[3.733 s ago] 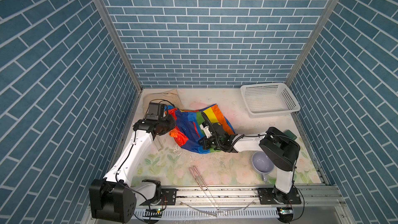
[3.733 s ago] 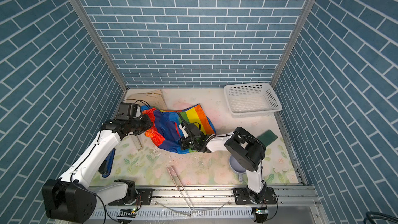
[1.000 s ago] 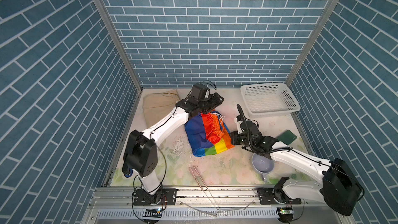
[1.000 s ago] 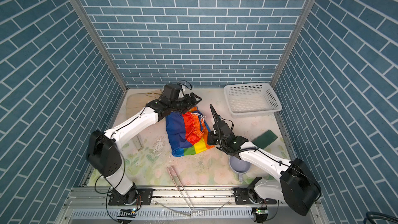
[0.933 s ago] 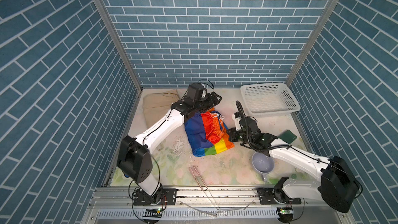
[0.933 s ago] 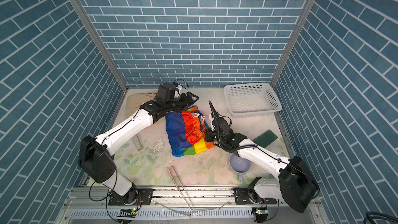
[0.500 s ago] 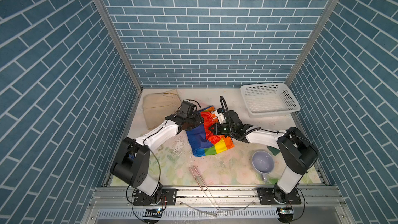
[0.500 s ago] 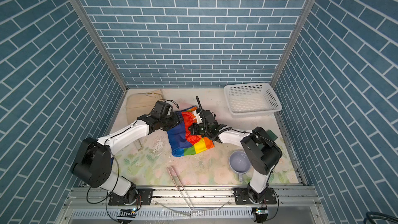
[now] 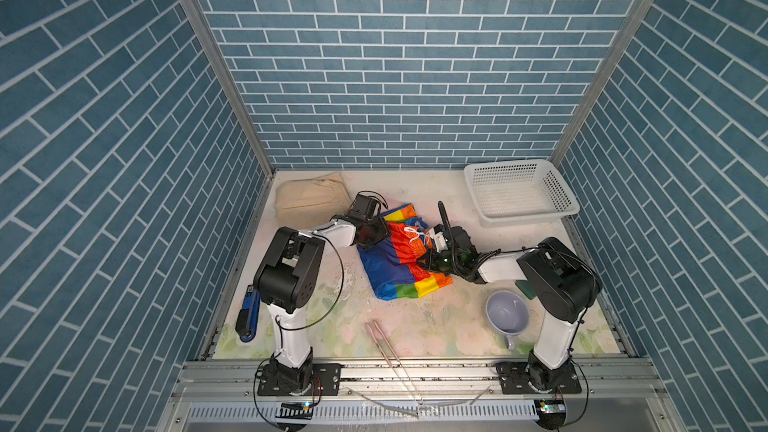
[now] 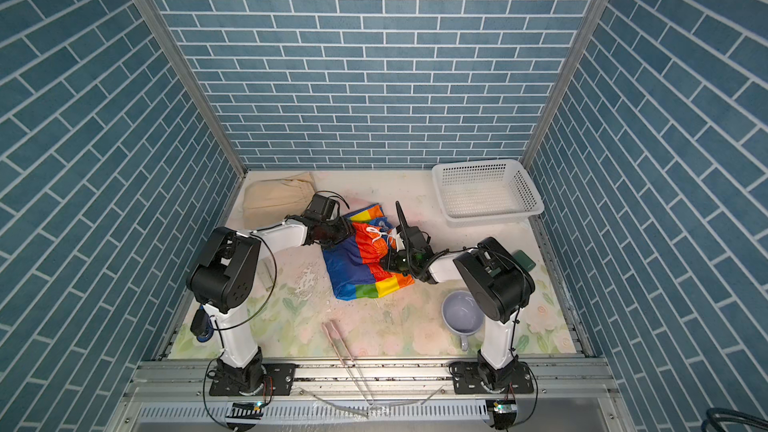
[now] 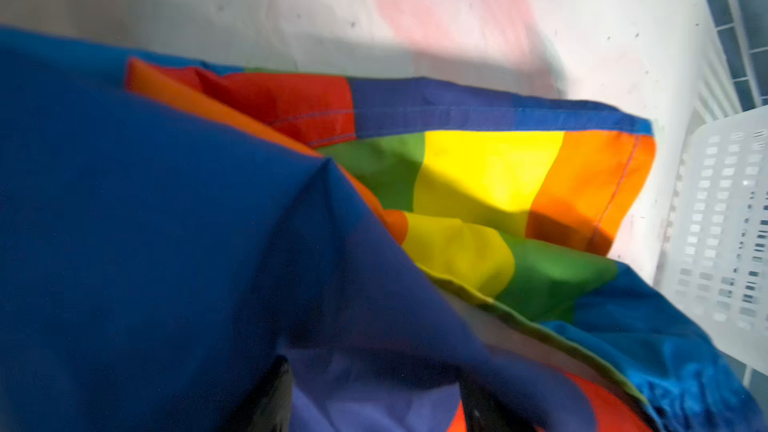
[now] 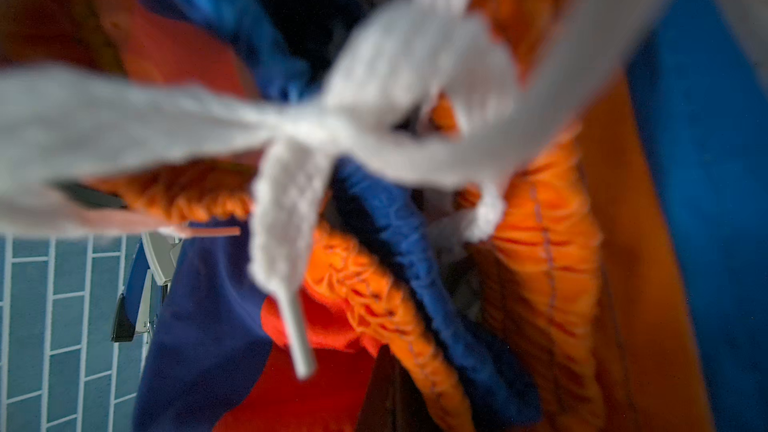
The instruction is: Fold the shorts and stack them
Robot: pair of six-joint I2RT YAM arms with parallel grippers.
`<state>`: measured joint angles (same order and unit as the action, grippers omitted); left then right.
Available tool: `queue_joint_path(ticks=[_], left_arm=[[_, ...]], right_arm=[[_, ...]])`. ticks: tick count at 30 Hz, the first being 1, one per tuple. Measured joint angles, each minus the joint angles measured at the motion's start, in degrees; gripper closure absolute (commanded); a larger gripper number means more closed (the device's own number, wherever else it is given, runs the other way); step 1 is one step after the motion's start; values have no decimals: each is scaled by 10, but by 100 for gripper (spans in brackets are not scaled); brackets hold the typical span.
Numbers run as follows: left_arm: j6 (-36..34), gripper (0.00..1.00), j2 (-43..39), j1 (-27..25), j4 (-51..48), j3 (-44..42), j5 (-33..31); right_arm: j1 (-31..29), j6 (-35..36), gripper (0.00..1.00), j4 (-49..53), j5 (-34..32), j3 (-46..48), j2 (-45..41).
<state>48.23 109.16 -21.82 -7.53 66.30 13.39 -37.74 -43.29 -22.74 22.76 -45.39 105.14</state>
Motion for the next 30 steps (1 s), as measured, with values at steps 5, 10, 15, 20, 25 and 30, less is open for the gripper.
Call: queue_joint_path(ticks=[5, 10, 15, 20, 25, 30], left_arm=[[-1, 34, -24, 3, -2, -6, 2], [-7, 33, -63, 16, -9, 0, 2], [-10, 34, -59, 45, -6, 7, 5], [-13, 35, -18, 67, -5, 25, 9], [-14, 35, 22, 69, 0, 37, 14], [-13, 35, 30, 74, 9, 37, 21]], right_arm=[[-31, 85, 100, 120, -40, -47, -66], [-86, 155, 100, 160, -44, -134, -93], [-128, 167, 100, 159, -5, -163, -36], [-151, 151, 100, 158, 39, -159, 29], [-154, 151, 100, 178, 66, -156, 34], [-154, 150, 100, 239, 66, -156, 49]])
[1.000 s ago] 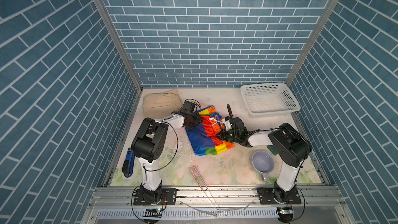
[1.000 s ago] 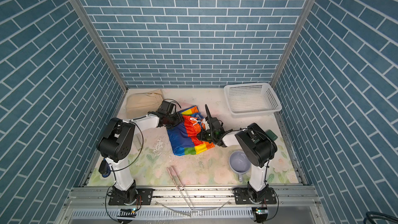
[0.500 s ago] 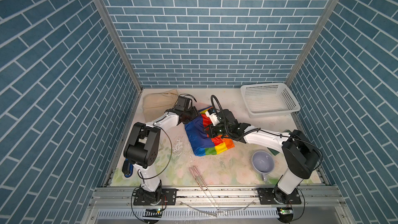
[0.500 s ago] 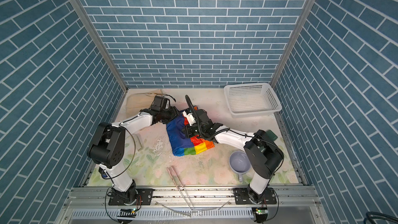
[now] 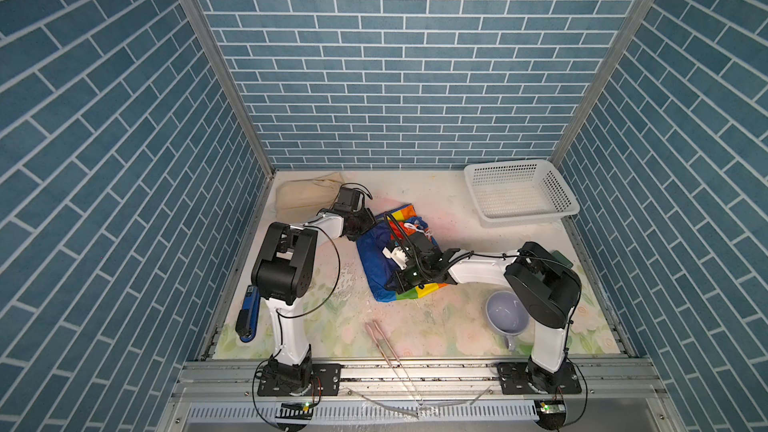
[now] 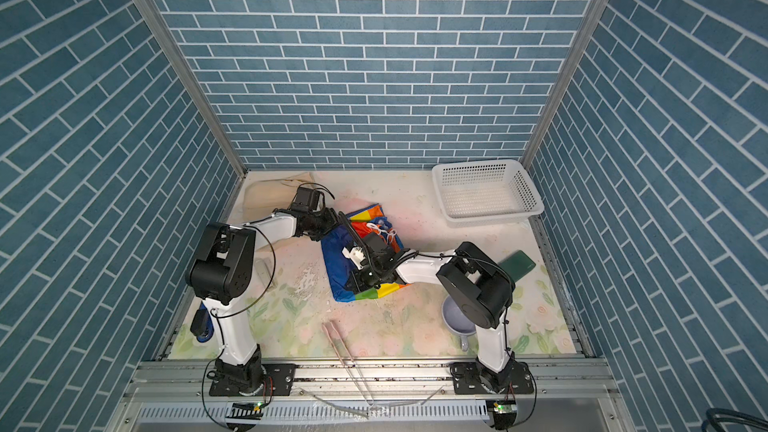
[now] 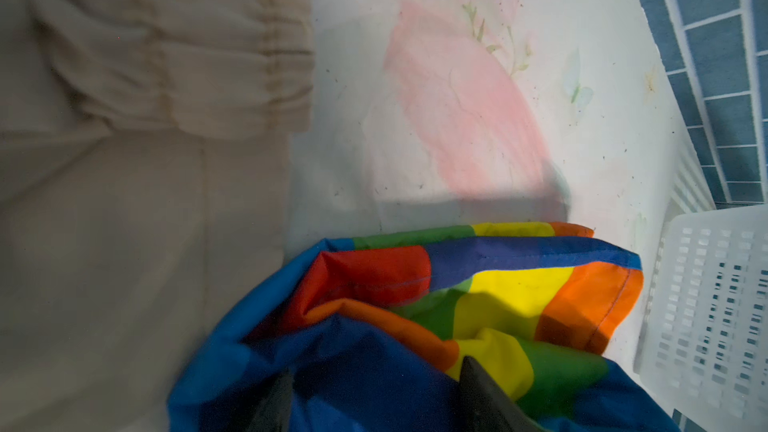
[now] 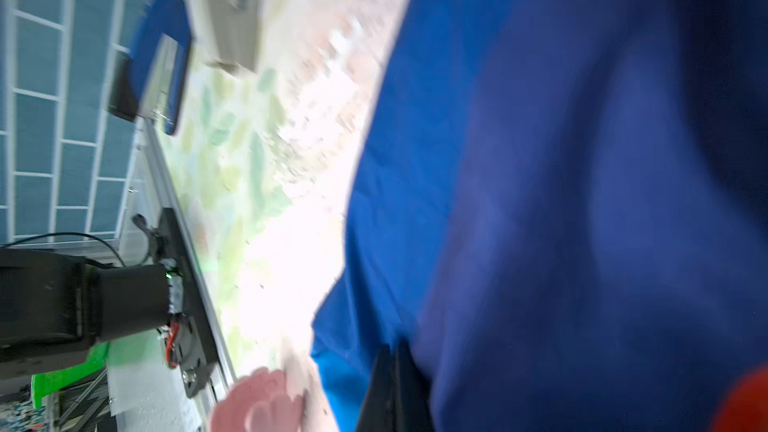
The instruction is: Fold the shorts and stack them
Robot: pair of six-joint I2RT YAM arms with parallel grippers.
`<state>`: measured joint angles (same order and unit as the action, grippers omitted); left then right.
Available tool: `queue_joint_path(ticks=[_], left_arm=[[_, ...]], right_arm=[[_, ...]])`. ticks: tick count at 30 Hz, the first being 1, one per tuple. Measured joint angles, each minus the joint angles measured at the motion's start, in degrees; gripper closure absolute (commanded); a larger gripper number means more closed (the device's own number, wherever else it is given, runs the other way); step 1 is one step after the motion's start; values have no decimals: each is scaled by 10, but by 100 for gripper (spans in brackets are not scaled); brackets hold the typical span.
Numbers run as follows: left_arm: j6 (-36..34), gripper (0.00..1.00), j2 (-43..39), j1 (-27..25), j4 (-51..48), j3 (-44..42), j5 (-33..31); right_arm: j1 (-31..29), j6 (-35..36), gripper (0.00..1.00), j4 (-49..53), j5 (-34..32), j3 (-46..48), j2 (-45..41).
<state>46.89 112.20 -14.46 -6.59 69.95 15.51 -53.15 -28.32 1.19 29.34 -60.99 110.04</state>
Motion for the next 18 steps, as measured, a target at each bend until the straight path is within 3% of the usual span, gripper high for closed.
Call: queue_joint_path(ticks=[11, 14, 18], left_arm=[[3, 30, -12, 3, -2, 2, 17], [2, 27, -72, 2, -11, -14, 15], [-5, 28, -233, -2, -34, -56, -14]], right_arm=[[-1, -18, 100, 1, 3, 6, 0], [-4, -13, 100, 0, -7, 20, -45], [-5, -2, 100, -31, -35, 52, -164]])
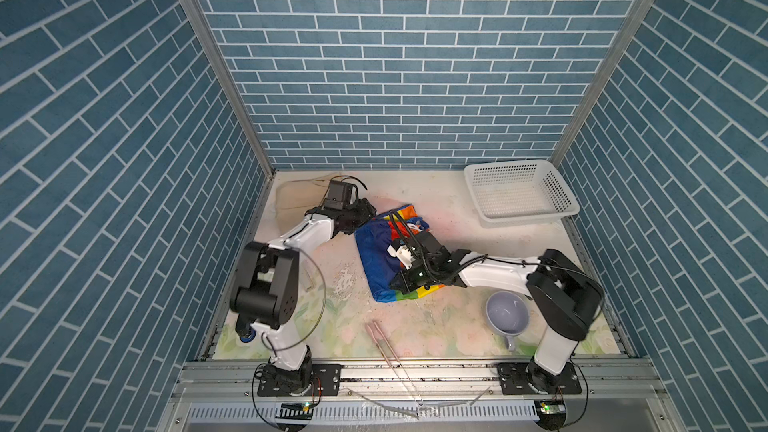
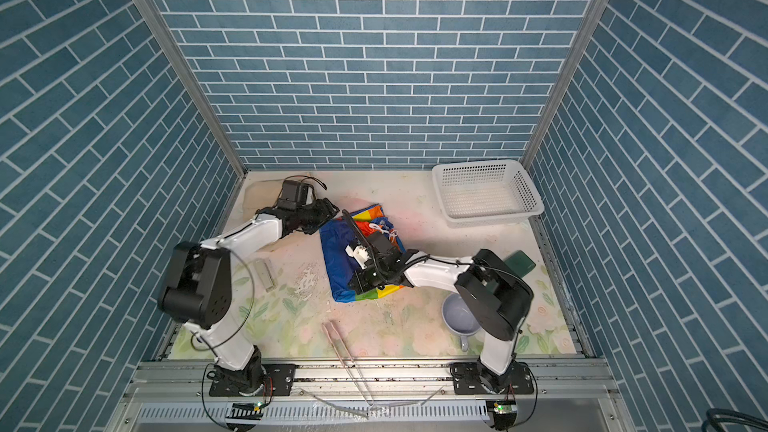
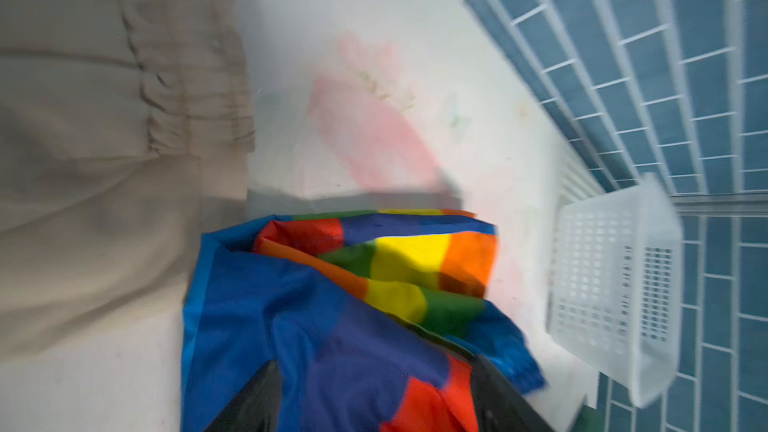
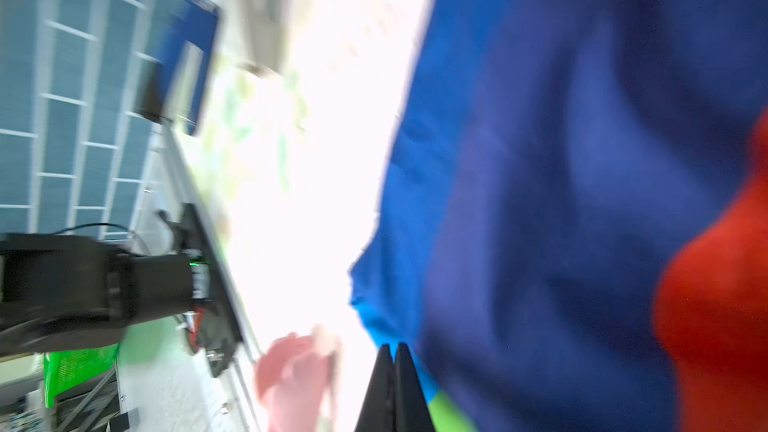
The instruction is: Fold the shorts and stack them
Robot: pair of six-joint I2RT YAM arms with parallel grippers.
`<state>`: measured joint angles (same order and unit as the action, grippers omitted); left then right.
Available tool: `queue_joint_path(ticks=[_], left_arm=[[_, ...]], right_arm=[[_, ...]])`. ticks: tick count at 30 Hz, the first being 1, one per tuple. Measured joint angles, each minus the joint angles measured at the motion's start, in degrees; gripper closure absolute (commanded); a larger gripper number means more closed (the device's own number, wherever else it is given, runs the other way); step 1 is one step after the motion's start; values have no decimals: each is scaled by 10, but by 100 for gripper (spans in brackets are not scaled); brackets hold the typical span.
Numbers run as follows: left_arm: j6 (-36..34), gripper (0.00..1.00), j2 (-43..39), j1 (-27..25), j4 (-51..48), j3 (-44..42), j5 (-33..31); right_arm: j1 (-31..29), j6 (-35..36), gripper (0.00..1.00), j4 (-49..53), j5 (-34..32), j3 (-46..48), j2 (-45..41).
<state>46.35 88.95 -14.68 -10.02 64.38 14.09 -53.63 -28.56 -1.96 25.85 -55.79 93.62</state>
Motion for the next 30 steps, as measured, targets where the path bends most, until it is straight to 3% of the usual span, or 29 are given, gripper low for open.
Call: queue_joint_path(ticks=[3, 5, 8, 11, 15, 21, 30], left_arm=[[-14, 52, -125, -3, -19, -42, -35], [-18, 53, -179, -5, -34, -73, -53], [-23, 39, -213, -9, -55, -135, -68], [-20, 28, -212, -12, -64, -203, -66], [-11, 23, -205, -21, -54, -271, -60], [4, 23, -145, -59, 16, -287, -54], [37, 29, -44, -83, 139, -301, -50]], right_arm=[[0, 6, 100, -27, -41, 23, -83], [0, 9, 100, -37, -77, 39, -123], [0, 16, 100, -41, -139, 73, -168], [0, 21, 100, -34, -198, 105, -204], [3, 23, 100, -23, -273, 137, -249], [19, 22, 100, -10, -339, 162, -290], [36, 18, 100, 3, -356, 179, -294]])
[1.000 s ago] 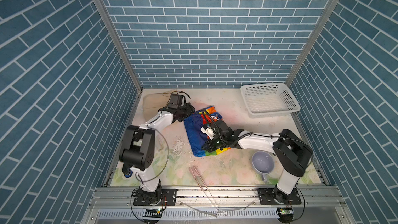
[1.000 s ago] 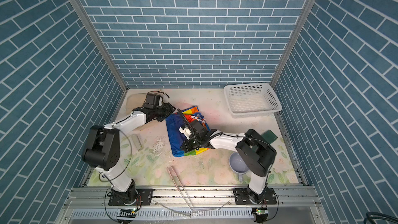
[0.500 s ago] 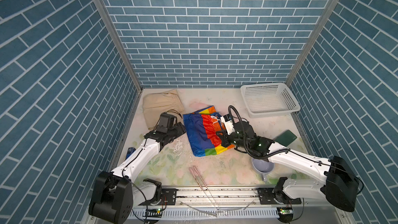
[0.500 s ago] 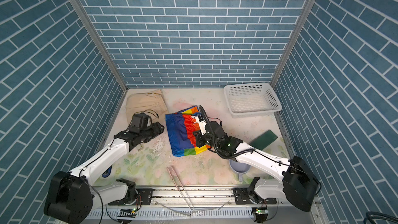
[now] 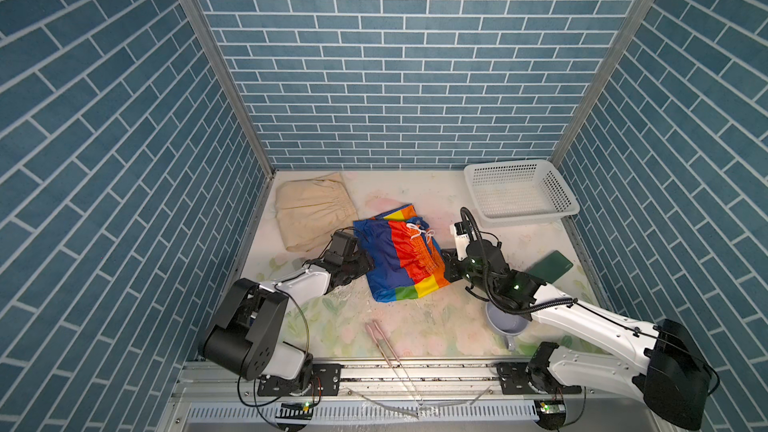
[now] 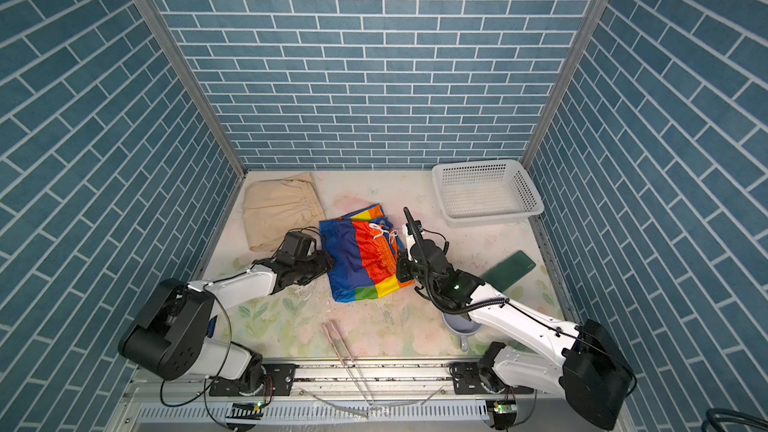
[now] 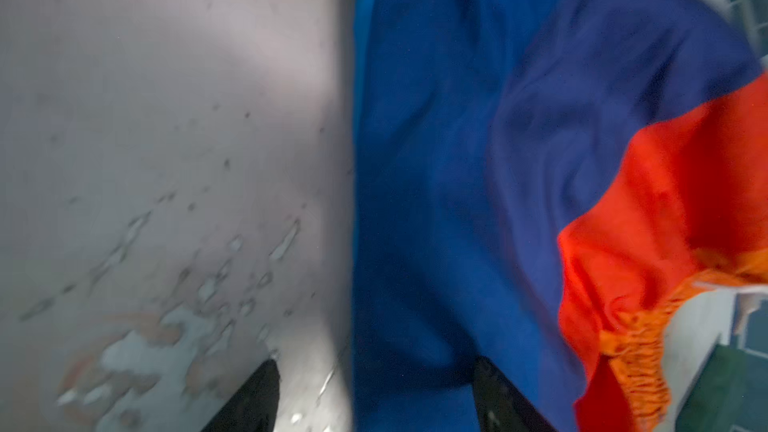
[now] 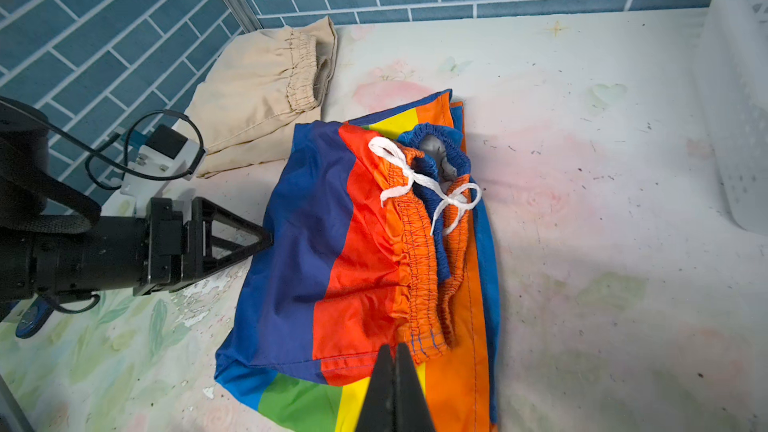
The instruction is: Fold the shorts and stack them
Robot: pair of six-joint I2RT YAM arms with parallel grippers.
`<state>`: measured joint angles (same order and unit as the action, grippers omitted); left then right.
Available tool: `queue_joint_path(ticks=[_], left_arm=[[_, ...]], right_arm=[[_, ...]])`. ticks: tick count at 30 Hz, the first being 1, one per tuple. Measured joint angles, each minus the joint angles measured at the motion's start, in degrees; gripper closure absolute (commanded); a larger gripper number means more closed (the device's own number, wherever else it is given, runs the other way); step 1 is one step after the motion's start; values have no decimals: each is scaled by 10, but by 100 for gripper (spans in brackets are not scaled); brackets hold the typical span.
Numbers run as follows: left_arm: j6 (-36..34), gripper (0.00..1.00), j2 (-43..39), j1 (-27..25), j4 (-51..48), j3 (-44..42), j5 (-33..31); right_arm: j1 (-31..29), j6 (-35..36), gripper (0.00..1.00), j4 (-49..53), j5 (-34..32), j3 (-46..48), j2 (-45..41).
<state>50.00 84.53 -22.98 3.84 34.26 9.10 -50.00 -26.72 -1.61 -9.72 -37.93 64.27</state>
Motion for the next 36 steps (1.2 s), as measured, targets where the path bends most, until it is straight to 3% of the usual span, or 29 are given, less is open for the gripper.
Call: queue_joint_path(ticks=[4, 8, 11, 16, 26, 36], left_arm=[[11, 39, 21, -8, 41, 0, -5], [20, 84, 53, -21, 68, 7, -11], [18, 100, 84, -24, 59, 32, -11], [-16, 100, 130, -28, -27, 144, -14], [-133, 100, 265, -21, -217, 480, -37], [-214, 100, 401, 30, -388, 748, -89]], right_arm=[[3, 0, 100, -1, 0, 3, 0], [11, -1, 100, -1, 0, 7, 1], [16, -4, 100, -3, 1, 10, 2], [25, -5, 100, -5, 2, 14, 5], [47, -5, 100, -6, 7, 23, 14], [70, -5, 100, -25, 21, 23, 57]])
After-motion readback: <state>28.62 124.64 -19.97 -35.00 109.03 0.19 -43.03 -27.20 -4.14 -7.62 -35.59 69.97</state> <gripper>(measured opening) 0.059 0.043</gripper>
